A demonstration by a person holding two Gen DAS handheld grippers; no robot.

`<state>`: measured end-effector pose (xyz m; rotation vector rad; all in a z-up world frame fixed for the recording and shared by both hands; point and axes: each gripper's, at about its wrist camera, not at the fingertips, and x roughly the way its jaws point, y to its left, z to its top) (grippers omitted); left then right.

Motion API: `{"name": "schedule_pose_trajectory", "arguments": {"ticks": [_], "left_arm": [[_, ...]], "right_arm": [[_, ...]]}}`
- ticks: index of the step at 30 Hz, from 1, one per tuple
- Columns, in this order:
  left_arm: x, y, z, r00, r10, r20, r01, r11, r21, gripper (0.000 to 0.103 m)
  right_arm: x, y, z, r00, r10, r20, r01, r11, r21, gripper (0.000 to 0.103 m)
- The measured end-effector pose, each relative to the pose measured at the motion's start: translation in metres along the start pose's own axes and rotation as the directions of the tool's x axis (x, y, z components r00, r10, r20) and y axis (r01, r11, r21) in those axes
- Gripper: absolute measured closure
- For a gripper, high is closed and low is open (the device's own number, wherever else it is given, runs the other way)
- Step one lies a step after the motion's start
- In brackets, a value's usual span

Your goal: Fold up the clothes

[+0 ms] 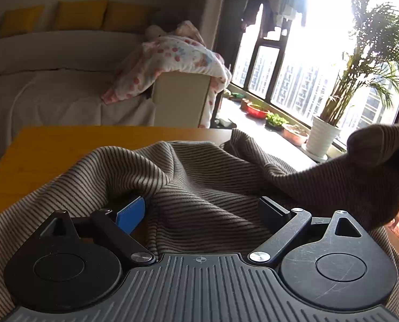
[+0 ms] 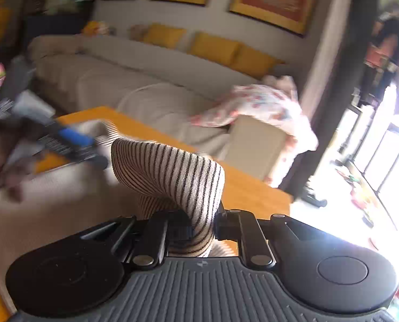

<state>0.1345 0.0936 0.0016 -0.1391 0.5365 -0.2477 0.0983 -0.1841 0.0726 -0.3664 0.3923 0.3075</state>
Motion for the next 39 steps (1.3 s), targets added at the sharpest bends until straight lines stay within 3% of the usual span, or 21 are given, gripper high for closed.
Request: {"name": "schedule_pose_trajectory", "arguments": {"ticks": [2,4,8,11,15,17,20,21,22,24,27,29,32,35,38,39], "left_arm": [[-0.013,-0.005,-0.007,0.999,0.032,-0.004,-0.032,0.999,0.020,0.008],[-0.026,-0.010,-0.015,0.998,0.061,-0.004,-0.061,0.998,0.022,0.007],[-0.045,-0.019,-0.024,0.992,0.125,0.016,-0.125,0.991,0.038,0.003],[-0.048,-0.015,-0.024,0.987,0.164,0.005,-0.164,0.986,0.013,0.002],[-0.048,-0.006,-0.024,0.982,0.186,-0.036,-0.187,0.982,-0.032,0.002],[-0.048,-0.004,-0.024,0.983,0.181,-0.039,-0.183,0.982,-0.038,0.000],[-0.046,-0.003,-0.024,0.984,0.174,-0.043,-0.176,0.984,-0.036,0.000],[-0.046,-0.006,-0.024,0.985,0.170,-0.041,-0.171,0.985,-0.026,0.000],[-0.047,-0.009,-0.024,0.986,0.163,-0.034,-0.164,0.986,-0.018,0.000],[-0.051,-0.013,-0.023,0.991,0.137,-0.008,-0.137,0.990,-0.014,0.000],[-0.055,-0.017,-0.023,0.999,0.038,0.009,-0.038,0.997,-0.066,0.000],[-0.052,-0.022,-0.027,0.999,-0.034,0.000,0.034,0.996,-0.084,0.000],[-0.047,-0.031,-0.036,0.999,-0.024,-0.021,0.023,0.999,-0.027,0.000],[-0.046,-0.029,-0.036,0.999,-0.031,-0.021,0.030,0.999,-0.043,0.000],[-0.044,-0.022,-0.038,0.999,-0.038,-0.035,0.035,0.996,-0.087,0.000],[-0.043,-0.020,-0.038,0.998,-0.043,-0.039,0.038,0.994,-0.103,0.000]], "right_arm": [[0.002,-0.056,0.012,0.989,-0.148,0.019,0.144,0.980,0.136,0.091],[0.011,-0.094,0.019,0.972,-0.234,0.026,0.222,0.948,0.228,0.091],[0.046,-0.109,0.020,0.969,-0.248,-0.005,0.240,0.931,0.274,0.091],[0.064,-0.080,0.012,0.987,-0.157,-0.032,0.160,0.961,0.226,0.091],[0.063,-0.011,-0.007,0.996,-0.018,-0.092,0.014,0.999,-0.050,0.090],[0.053,0.013,-0.025,0.984,0.062,-0.167,-0.085,0.987,-0.135,0.090],[0.029,0.045,-0.039,0.947,0.185,-0.263,-0.240,0.951,-0.197,0.086],[0.019,0.050,-0.039,0.936,0.222,-0.275,-0.281,0.938,-0.201,0.079],[0.006,0.050,-0.035,0.930,0.256,-0.264,-0.310,0.932,-0.186,0.068],[-0.008,0.042,-0.013,0.924,0.330,-0.196,-0.356,0.927,-0.118,0.058],[-0.005,0.020,0.023,0.900,0.431,-0.068,-0.424,0.900,0.096,0.057],[0.024,0.007,0.043,0.880,0.474,-0.017,-0.454,0.853,0.257,0.057],[0.092,0.016,0.055,0.857,0.514,-0.042,-0.465,0.805,0.369,0.057],[0.174,0.039,0.056,0.821,0.558,-0.123,-0.445,0.759,0.475,0.057],[0.230,0.068,0.052,0.803,0.556,-0.213,-0.402,0.769,0.497,0.057],[0.242,0.076,0.051,0.803,0.548,-0.232,-0.394,0.782,0.484,0.064]]}}
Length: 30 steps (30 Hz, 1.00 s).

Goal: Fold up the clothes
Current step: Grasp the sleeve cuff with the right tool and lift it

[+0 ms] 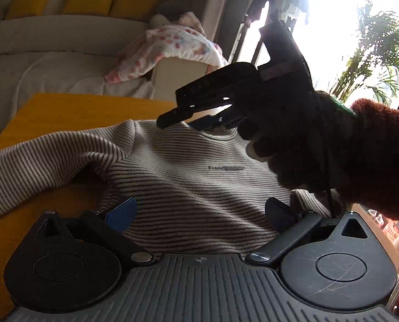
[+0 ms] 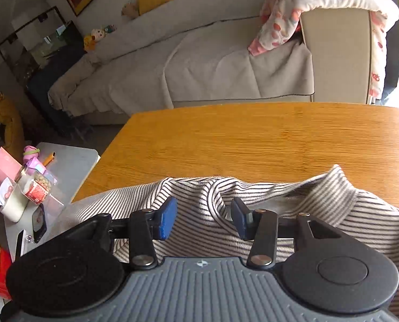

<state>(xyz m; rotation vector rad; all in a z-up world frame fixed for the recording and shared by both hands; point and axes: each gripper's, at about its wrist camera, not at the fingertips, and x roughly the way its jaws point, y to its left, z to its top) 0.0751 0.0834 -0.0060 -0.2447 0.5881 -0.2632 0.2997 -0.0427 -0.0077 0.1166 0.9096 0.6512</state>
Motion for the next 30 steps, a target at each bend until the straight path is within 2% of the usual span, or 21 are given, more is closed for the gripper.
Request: {"name": "schedule_pose_trajectory", "arguments": {"ticks": [1,3,4,5,6,8,11,13,15,18,21,22,26,27,29,30], "left_arm": [[0.001,0.002,0.000,1.000,0.000,-0.001,0.000,1.000,-0.015,0.000],[0.002,0.006,0.001,1.000,0.011,0.011,-0.011,0.999,-0.040,0.000],[0.004,0.007,0.002,1.000,0.017,0.012,-0.016,0.999,-0.050,0.000],[0.007,0.009,0.004,1.000,0.021,0.007,-0.020,0.998,-0.059,0.000],[0.010,0.010,0.005,1.000,0.020,-0.003,-0.020,0.998,-0.063,0.000],[0.015,0.010,0.007,1.000,0.016,-0.023,-0.018,0.998,-0.061,0.000],[0.015,0.011,0.007,1.000,0.015,-0.024,-0.016,0.998,-0.060,0.000],[0.014,0.012,0.006,1.000,0.013,-0.022,-0.014,0.998,-0.064,0.000],[0.014,0.012,0.006,1.000,0.012,-0.022,-0.013,0.998,-0.065,0.000],[0.013,0.014,0.007,1.000,0.006,-0.020,-0.007,0.997,-0.074,0.000],[0.012,0.015,0.006,1.000,0.004,-0.020,-0.005,0.997,-0.076,0.000],[0.012,0.016,0.006,1.000,0.003,-0.021,-0.005,0.997,-0.077,0.000],[0.012,0.018,0.006,1.000,-0.008,-0.017,0.006,0.996,-0.093,0.000],[0.012,0.019,0.006,1.000,-0.009,-0.016,0.008,0.995,-0.096,0.000],[0.012,0.018,0.006,1.000,-0.009,-0.016,0.007,0.995,-0.096,0.000],[0.012,0.018,0.006,1.000,-0.008,-0.016,0.006,0.995,-0.095,0.000]], "right_arm": [[0.009,0.004,0.005,0.999,-0.040,0.016,0.040,0.999,-0.027,0.080],[0.021,0.009,0.016,0.993,-0.096,0.061,0.100,0.993,-0.066,0.092],[0.024,0.008,0.024,0.992,-0.088,0.087,0.093,0.994,-0.064,0.093],[0.025,0.010,0.031,0.982,-0.123,0.140,0.136,0.987,-0.090,0.093],[0.026,0.012,0.038,0.968,-0.157,0.194,0.181,0.977,-0.115,0.097],[0.032,0.017,0.050,0.925,-0.256,0.279,0.323,0.918,-0.229,0.097],[0.018,0.008,0.057,0.936,-0.252,0.245,0.309,0.922,-0.233,0.096],[-0.005,0.006,0.050,0.959,-0.175,0.223,0.229,0.942,-0.245,0.087],[-0.030,0.008,0.032,0.970,-0.139,0.200,0.195,0.936,-0.293,0.076],[-0.072,0.004,-0.002,0.966,-0.176,0.192,0.236,0.903,-0.358,0.068],[-0.120,0.004,-0.044,0.943,-0.232,0.239,0.318,0.840,-0.440,0.049],[-0.135,0.006,-0.059,0.937,-0.244,0.251,0.338,0.819,-0.464,0.046],[-0.185,0.028,-0.119,0.943,-0.215,0.253,0.323,0.770,-0.550,0.045],[-0.193,0.034,-0.133,0.946,-0.201,0.254,0.313,0.766,-0.561,0.042],[-0.200,0.044,-0.162,0.948,-0.193,0.252,0.308,0.753,-0.582,0.036],[-0.197,0.049,-0.176,0.945,-0.206,0.255,0.322,0.724,-0.610,0.035]]}}
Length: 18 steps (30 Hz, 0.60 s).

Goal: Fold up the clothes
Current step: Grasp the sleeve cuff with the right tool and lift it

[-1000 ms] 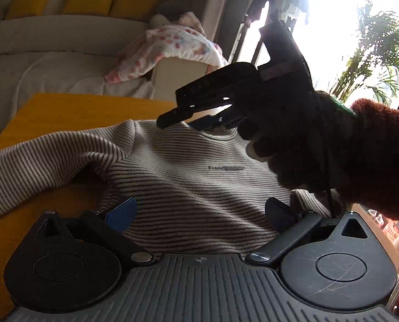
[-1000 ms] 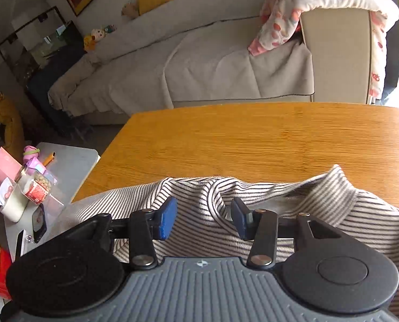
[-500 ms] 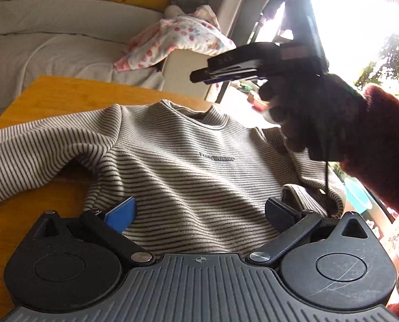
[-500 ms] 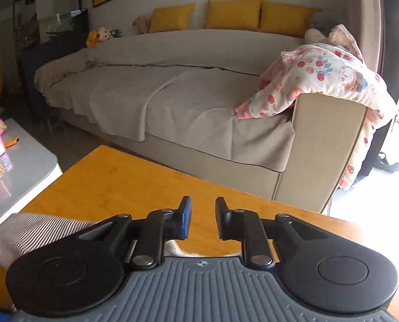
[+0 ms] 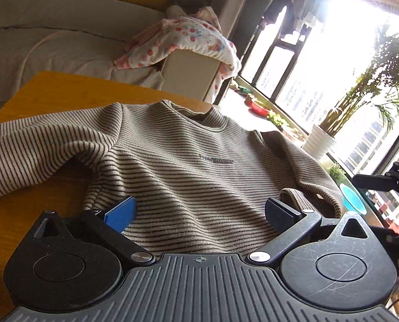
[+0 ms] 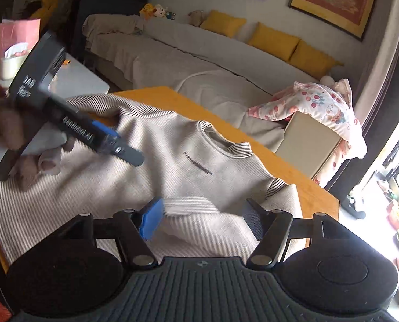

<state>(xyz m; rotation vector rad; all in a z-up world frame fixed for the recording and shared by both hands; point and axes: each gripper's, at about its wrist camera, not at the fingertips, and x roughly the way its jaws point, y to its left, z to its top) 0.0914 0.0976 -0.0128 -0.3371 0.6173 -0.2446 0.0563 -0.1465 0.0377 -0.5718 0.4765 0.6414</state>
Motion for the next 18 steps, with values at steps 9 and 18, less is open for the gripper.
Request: {"name": "schedule_pose_trajectory", "arguments": {"ticks": [9,18], "left_arm": [[-0.001,0.003,0.000,1.000,-0.008,0.007,0.009,1.000,-0.018,0.000],[0.001,0.004,0.001,1.000,-0.012,0.010,0.012,1.000,-0.025,0.000]], "right_arm": [[0.040,-0.004,-0.007,0.980,-0.197,0.006,0.196,0.980,0.016,0.085],[-0.035,-0.154,0.040,0.934,-0.197,0.299,-0.014,0.814,0.581,0.088]]}}
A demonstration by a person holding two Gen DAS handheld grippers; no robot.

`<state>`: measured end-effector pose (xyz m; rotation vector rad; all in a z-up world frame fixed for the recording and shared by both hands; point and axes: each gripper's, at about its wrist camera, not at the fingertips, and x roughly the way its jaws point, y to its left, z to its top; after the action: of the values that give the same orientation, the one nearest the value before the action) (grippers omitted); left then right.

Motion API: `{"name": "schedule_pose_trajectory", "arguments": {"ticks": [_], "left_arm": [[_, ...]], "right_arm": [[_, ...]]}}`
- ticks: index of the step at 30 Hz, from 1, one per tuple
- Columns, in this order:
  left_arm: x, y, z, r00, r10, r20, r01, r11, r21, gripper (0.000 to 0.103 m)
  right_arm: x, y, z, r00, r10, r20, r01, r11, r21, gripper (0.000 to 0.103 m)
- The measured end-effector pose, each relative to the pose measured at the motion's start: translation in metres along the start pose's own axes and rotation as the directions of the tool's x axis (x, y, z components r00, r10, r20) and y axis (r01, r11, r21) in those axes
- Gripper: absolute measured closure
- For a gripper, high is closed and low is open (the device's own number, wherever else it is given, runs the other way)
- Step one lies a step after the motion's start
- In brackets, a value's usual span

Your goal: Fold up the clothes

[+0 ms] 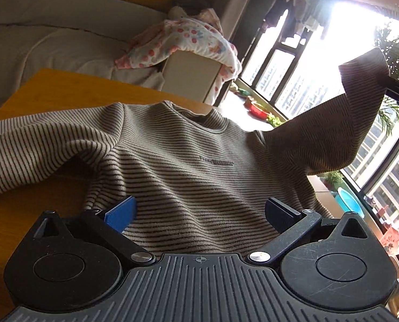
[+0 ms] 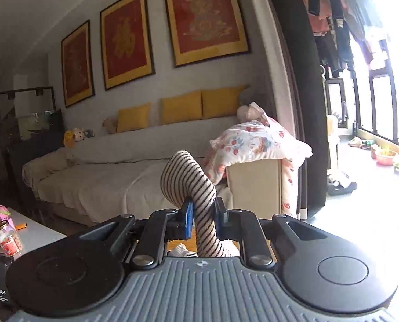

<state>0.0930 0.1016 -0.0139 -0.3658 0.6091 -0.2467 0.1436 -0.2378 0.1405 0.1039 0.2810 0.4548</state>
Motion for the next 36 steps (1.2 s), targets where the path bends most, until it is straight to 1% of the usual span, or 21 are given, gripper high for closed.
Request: {"name": "schedule_pose_trajectory", "arguments": {"ticks": [2,4,8,10,11,12,13,14,15,16,20,21,22,23,25,28,29,30,32,33,36], "left_arm": [[0.000,0.001,0.000,1.000,-0.004,0.002,0.004,1.000,-0.005,0.000],[-0.001,0.003,0.000,1.000,-0.008,0.005,0.009,1.000,-0.012,0.000],[-0.003,0.008,0.000,0.999,-0.028,0.015,0.029,0.999,-0.041,0.000],[-0.003,0.009,0.000,0.999,-0.035,0.018,0.035,0.998,-0.051,0.000],[-0.003,0.009,0.000,0.999,-0.034,0.018,0.035,0.998,-0.050,0.000],[-0.002,0.009,0.000,0.999,-0.033,0.017,0.034,0.998,-0.049,0.000],[-0.002,0.009,0.000,0.999,-0.032,0.017,0.033,0.998,-0.048,0.000],[-0.002,0.009,0.001,0.999,-0.033,0.017,0.033,0.998,-0.048,0.000],[-0.002,0.009,0.001,0.999,-0.033,0.017,0.034,0.998,-0.049,0.000],[-0.001,0.009,0.001,0.999,-0.033,0.018,0.034,0.998,-0.050,0.000],[-0.001,0.009,0.001,0.999,-0.035,0.019,0.036,0.998,-0.052,0.000],[-0.001,0.009,0.001,0.999,-0.036,0.019,0.037,0.998,-0.053,0.000],[-0.001,0.009,0.000,0.999,-0.036,0.020,0.037,0.998,-0.054,0.000],[-0.001,0.009,0.000,0.999,-0.037,0.020,0.038,0.998,-0.054,0.000],[-0.002,0.010,0.000,0.999,-0.037,0.020,0.038,0.998,-0.054,0.000],[-0.003,0.010,0.000,0.999,-0.042,0.023,0.044,0.997,-0.062,0.000],[-0.002,0.011,0.000,0.999,-0.043,0.023,0.044,0.997,-0.063,0.000],[-0.002,0.011,0.000,0.999,-0.043,0.023,0.044,0.997,-0.063,0.000],[-0.002,0.011,0.000,0.999,-0.043,0.023,0.044,0.997,-0.063,0.000],[-0.002,0.011,0.001,0.999,-0.043,0.023,0.044,0.997,-0.064,0.000],[-0.002,0.012,0.002,0.999,-0.045,0.024,0.046,0.997,-0.066,0.000]], "right_arm": [[0.018,0.016,0.002,0.999,0.038,-0.024,-0.039,0.998,-0.042,0.087],[0.040,0.037,-0.001,0.999,0.013,-0.030,-0.016,0.992,-0.122,0.083],[0.054,0.060,-0.004,0.999,0.031,-0.021,-0.035,0.980,-0.198,0.073],[0.048,0.078,-0.016,0.999,0.009,-0.039,-0.022,0.940,-0.340,0.072],[0.044,0.086,-0.027,0.998,-0.003,-0.060,-0.023,0.904,-0.427,0.072],[0.039,0.096,-0.041,0.996,-0.015,-0.085,-0.031,0.853,-0.521,0.072],[0.036,0.105,-0.061,0.992,-0.033,-0.124,-0.054,0.770,-0.636,0.072],[0.032,0.114,-0.080,0.985,-0.056,-0.161,-0.082,0.671,-0.737,0.072],[0.029,0.123,-0.100,0.978,-0.083,-0.193,-0.115,0.560,-0.821,0.072],[0.027,0.127,-0.120,0.966,-0.102,-0.237,-0.165,0.465,-0.870,0.072],[0.031,0.136,-0.172,0.936,-0.153,-0.316,-0.259,0.308,-0.916,0.071],[0.036,0.138,-0.183,0.945,-0.165,-0.284,-0.239,0.246,-0.939,0.065],[0.042,0.138,-0.194,0.955,-0.177,-0.237,-0.203,0.191,-0.960,0.062],[0.052,0.138,-0.197,0.958,-0.189,-0.215,-0.178,0.193,-0.965,0.062],[0.076,0.129,-0.177,0.950,-0.234,-0.208,-0.114,0.360,-0.926,0.062],[0.083,0.105,-0.124,0.957,-0.233,-0.175,0.005,0.614,-0.789,0.062],[0.085,0.097,-0.106,0.958,-0.234,-0.164,0.043,0.686,-0.726,0.062],[0.079,0.094,-0.095,0.965,-0.200,-0.170,0.025,0.716,-0.698,0.060],[0.067,0.100,-0.099,0.970,-0.179,-0.164,-0.005,0.661,-0.750,0.058],[0.063,0.106,-0.109,0.969,-0.165,-0.182,-0.046,0.605,-0.795,0.058],[0.055,0.121,-0.149,0.945,-0.130,-0.301,-0.200,0.497,-0.844,0.058]]}}
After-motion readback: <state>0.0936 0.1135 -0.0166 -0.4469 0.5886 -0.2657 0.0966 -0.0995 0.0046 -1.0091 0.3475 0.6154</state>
